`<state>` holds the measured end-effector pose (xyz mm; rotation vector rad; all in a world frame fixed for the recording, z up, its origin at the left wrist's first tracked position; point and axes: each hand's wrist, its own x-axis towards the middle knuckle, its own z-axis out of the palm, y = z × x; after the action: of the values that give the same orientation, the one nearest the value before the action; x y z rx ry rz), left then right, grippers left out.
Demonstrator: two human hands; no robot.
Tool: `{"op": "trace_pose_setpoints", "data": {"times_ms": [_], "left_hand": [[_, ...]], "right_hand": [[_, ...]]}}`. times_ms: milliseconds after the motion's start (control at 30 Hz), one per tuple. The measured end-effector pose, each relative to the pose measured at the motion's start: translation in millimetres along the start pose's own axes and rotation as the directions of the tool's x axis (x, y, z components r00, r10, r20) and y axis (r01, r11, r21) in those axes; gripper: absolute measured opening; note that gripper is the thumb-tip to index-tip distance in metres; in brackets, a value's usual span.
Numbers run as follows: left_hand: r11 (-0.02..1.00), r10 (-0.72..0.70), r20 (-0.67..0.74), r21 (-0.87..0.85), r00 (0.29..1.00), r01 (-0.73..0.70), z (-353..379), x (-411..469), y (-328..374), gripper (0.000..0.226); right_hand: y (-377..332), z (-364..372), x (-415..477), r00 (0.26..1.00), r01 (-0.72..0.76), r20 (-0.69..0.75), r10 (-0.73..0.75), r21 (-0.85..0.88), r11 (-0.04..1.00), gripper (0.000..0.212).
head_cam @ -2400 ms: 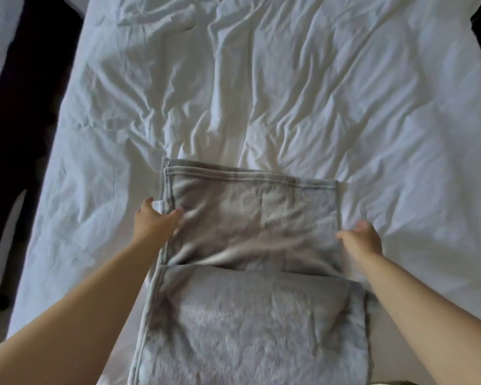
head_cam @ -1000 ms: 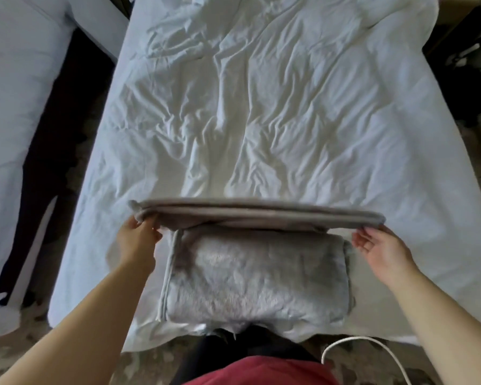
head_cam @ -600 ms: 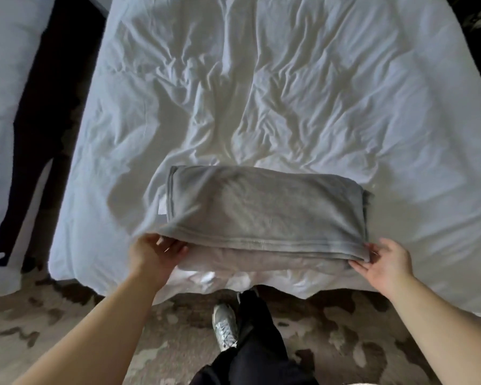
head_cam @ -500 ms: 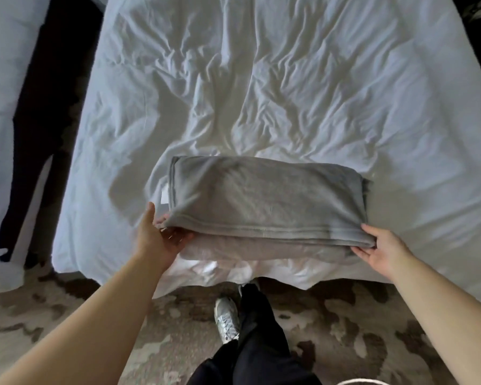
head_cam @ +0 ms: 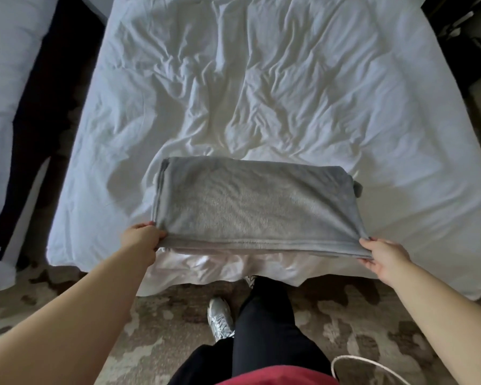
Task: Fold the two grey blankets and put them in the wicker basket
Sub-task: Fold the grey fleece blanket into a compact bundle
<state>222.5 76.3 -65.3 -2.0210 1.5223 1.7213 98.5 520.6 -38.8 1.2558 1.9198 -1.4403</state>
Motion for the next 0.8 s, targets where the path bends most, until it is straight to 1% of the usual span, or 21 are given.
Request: {"op": "trace_pose_setpoints", "data": {"times_ms": [67, 100, 133, 167, 200, 233, 267, 300, 333, 367, 400, 433, 500, 567, 600, 633, 700, 733, 800], "left_hand": [[0.969, 0.041, 0.006, 0.242, 0.999, -0.041, 0.2, -6.6, -0.4, 0.021], [0.931, 0.097, -0.024, 0.356, 0.995, -0.082, 0.7, -14.0, 2.6, 0.019], [0.882, 0.170, -0.069, 0.457, 0.983, -0.120, 2.4, -23.8, 7.6, 0.022], [0.824, 0.260, -0.093, 0.541, 0.961, -0.171, 5.8, -33.8, 13.9, 0.027], [0.765, 0.356, -0.074, 0.596, 0.932, -0.245, 12.0, -42.8, 19.5, 0.039], [0.705, 0.452, -0.024, 0.622, 0.892, -0.341, 21.0, -50.4, 25.6, 0.047], [0.644, 0.538, 0.034, 0.628, 0.842, -0.437, 32.7, -57.5, 32.8, 0.052], [0.579, 0.604, 0.093, 0.630, 0.791, -0.517, 46.9, -62.6, 40.6, 0.054], [0.506, 0.655, 0.149, 0.642, 0.741, -0.576, 62.7, -67.9, 48.2, 0.053], [0.427, 0.692, 0.199, 0.662, 0.694, -0.616, 78.9, -71.1, 54.7, 0.052], [0.355, 0.715, 0.243, 0.681, 0.656, -0.640, 95.3, -72.5, 59.9, 0.050], [0.307, 0.724, 0.275, 0.693, 0.633, -0.652, 111.3, -71.5, 63.5, 0.050], [0.258, 0.728, 0.315, 0.698, 0.609, -0.668, 144.5, -62.1, 64.2, 0.050], [0.191, 0.726, 0.357, 0.716, 0.587, -0.672, 173.2, -44.8, 54.7, 0.052], [0.151, 0.716, 0.381, 0.735, 0.586, -0.661, 181.9, -34.5, 46.8, 0.054], [0.116, 0.702, 0.396, 0.756, 0.592, -0.644, 185.1, -22.9, 37.4, 0.056], [0.079, 0.695, 0.392, 0.792, 0.604, -0.605, 177.8, 1.3, 17.5, 0.062], [0.066, 0.703, 0.381, 0.806, 0.600, -0.588, 170.5, 12.5, 8.6, 0.065], [0.031, 0.727, 0.371, 0.823, 0.578, -0.568, 158.5, 29.3, -5.3, 0.072]], "right_hand": [[-0.9, 6.1, 0.1, 0.999, -0.028, 0.028, 0.031, -0.107, 0.994, 0.027], [-3.4, 10.1, -0.7, 0.999, -0.026, 0.022, 0.031, -0.174, 0.984, 0.028], [-8.4, 14.5, -1.5, 1.000, -0.010, -0.004, 0.009, -0.259, 0.966, 0.031], [-15.5, 20.0, -2.1, 0.998, 0.018, -0.052, -0.039, -0.361, 0.932, 0.035], [-24.5, 26.3, -4.0, 0.988, 0.048, -0.104, -0.111, -0.476, 0.878, 0.037], [-35.0, 34.3, -8.9, 0.972, 0.079, -0.137, -0.193, -0.581, 0.810, 0.037], [-46.7, 44.6, -13.5, 0.948, 0.135, -0.131, -0.291, -0.660, 0.739, 0.035], [-58.3, 57.1, -18.3, 0.910, 0.227, -0.090, -0.404, -0.707, 0.669, 0.032], [-69.7, 71.4, -21.8, 0.854, 0.343, -0.024, -0.520, -0.726, 0.596, 0.030], [-79.8, 88.4, -24.2, 0.783, 0.459, 0.059, -0.619, -0.727, 0.511, 0.032], [-87.7, 106.5, -25.8, 0.718, 0.553, 0.155, -0.679, -0.719, 0.420, 0.035], [-92.4, 125.2, -27.2, 0.666, 0.631, 0.262, -0.698, -0.697, 0.341, 0.039], [-91.6, 163.8, -24.1, 0.559, 0.757, 0.473, -0.681, -0.627, 0.186, 0.045], [-80.0, 200.8, -15.1, 0.429, 0.822, 0.621, -0.657, -0.570, -0.002, 0.049], [-70.9, 216.0, -8.3, 0.393, 0.826, 0.671, -0.629, -0.558, -0.079, 0.050], [-60.2, 227.9, -1.5, 0.386, 0.815, 0.707, -0.593, -0.562, -0.140, 0.052], [-37.1, 239.8, 17.1, 0.412, 0.772, 0.740, -0.532, -0.593, -0.227, 0.055], [-27.1, 239.5, 27.2, 0.421, 0.755, 0.742, -0.521, -0.605, -0.251, 0.057], [-12.8, 232.1, 44.5, 0.410, 0.732, 0.732, -0.544, -0.620, -0.282, 0.061]]}}
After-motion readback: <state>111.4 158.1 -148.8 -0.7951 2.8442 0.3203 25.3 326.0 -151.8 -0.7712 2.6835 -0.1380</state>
